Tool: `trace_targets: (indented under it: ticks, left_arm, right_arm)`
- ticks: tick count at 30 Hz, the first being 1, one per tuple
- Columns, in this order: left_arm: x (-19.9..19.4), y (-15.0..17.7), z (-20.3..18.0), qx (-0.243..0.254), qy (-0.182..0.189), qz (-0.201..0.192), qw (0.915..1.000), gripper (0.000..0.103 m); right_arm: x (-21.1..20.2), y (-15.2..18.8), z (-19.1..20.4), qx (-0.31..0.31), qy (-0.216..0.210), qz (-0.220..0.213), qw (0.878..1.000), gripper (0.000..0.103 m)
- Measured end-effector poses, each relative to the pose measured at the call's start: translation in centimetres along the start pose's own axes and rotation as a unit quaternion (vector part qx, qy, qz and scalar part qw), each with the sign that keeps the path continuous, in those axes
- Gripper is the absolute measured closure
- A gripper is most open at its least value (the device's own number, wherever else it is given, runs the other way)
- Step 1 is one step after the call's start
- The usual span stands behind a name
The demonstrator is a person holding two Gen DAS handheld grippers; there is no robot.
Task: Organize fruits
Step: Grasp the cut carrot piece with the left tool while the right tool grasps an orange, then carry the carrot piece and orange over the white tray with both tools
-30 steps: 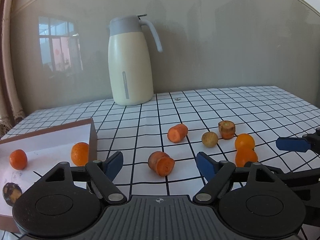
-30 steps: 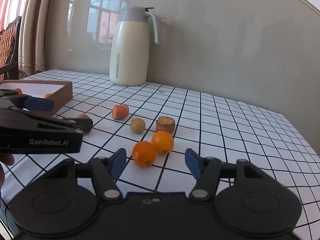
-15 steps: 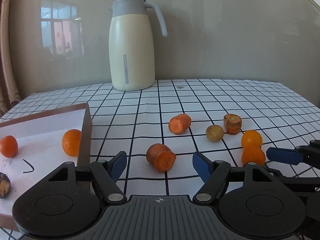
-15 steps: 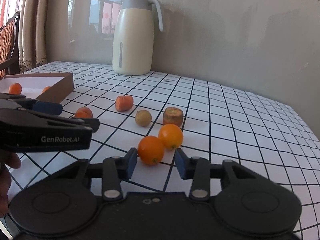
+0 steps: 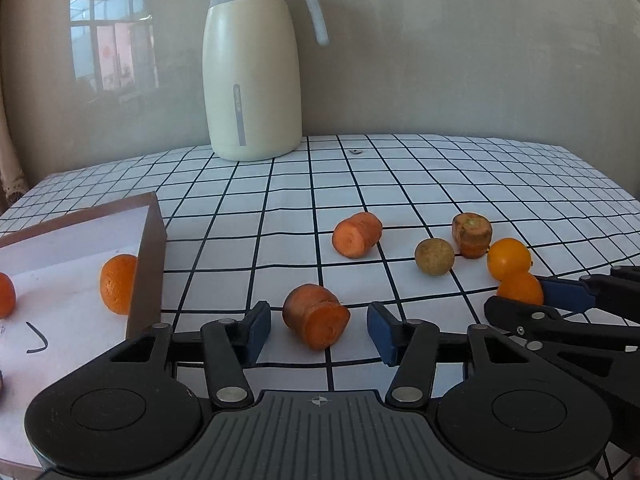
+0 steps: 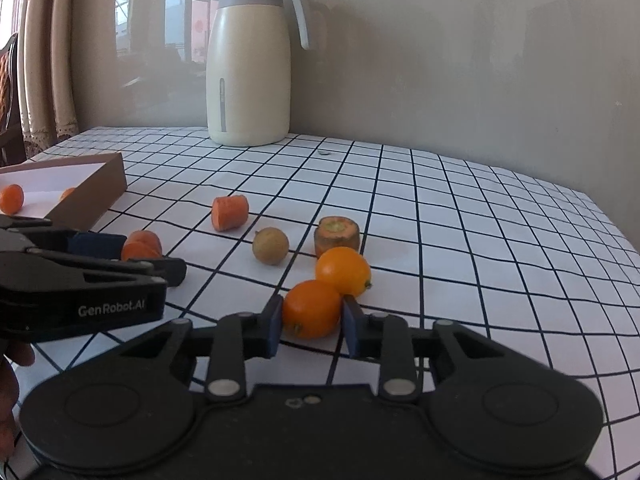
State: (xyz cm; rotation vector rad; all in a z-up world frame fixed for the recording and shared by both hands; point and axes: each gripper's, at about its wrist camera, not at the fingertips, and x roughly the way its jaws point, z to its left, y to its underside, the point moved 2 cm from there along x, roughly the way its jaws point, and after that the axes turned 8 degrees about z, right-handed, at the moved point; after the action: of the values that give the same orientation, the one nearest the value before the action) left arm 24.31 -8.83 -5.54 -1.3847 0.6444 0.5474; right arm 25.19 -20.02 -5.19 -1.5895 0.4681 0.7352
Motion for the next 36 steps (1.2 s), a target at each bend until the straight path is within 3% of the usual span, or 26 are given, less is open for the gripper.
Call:
trace_targets:
  ticks: [4,21,36]
  left_arm:
    - [0.1,-0.1,-0.2,0.005,0.005,-0.003,1.0,0.068]
    - [-3.1,0.5,-1.1,0.028,0.013,-0.03,0.9991,0.068]
    - [-7.6,1.0,-1.1,0.042,0.013,-0.074,0.9963,0.068]
  right_arm:
    - [0.2,-0.1,0.0,0.003,0.0,0.002,1.0,0.081]
    - [-1.5,0.4,-0.8,0.005,0.01,-0.006,1.0,0.083]
    - [-5.9,0.1,-0.6,-0.005,0.024,-0.051,0.998,0.083]
